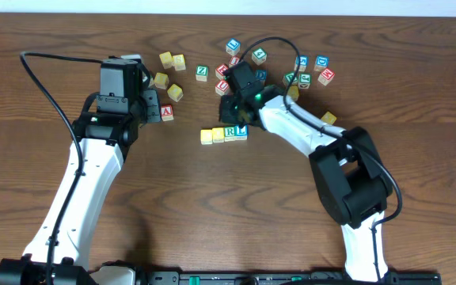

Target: Spell out CORL

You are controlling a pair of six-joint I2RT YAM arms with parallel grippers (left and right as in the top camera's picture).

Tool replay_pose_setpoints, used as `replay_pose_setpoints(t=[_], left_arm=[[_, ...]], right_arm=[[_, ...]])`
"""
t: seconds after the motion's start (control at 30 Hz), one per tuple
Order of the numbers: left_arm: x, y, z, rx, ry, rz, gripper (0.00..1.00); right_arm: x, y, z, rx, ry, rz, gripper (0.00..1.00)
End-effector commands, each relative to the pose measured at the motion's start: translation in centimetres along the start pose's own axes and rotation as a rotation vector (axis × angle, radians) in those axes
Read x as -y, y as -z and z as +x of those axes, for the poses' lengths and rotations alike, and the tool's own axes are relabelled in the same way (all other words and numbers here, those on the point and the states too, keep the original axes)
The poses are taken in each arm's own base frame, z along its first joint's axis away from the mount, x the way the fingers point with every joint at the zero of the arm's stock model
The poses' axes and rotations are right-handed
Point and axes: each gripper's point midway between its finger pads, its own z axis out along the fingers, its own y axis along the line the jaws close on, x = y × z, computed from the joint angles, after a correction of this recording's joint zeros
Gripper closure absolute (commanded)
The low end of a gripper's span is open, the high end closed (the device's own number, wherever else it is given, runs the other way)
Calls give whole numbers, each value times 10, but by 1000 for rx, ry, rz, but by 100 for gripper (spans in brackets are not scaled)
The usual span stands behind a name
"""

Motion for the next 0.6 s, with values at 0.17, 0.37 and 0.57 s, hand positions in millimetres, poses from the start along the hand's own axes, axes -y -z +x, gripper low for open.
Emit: replay_pose_setpoints(t=[0.17,0.37,0.57], left_arm=[[9,-6,23,-88,111,0,92],[35,-36,67,-304,202,119,93],[55,-71,115,-511,229,206,92]], right_arm=[[24,46,-49,71,33,-5,99],[46,53,-11,-87,-3,62,99],[49,44,19,-154,24,105,99]])
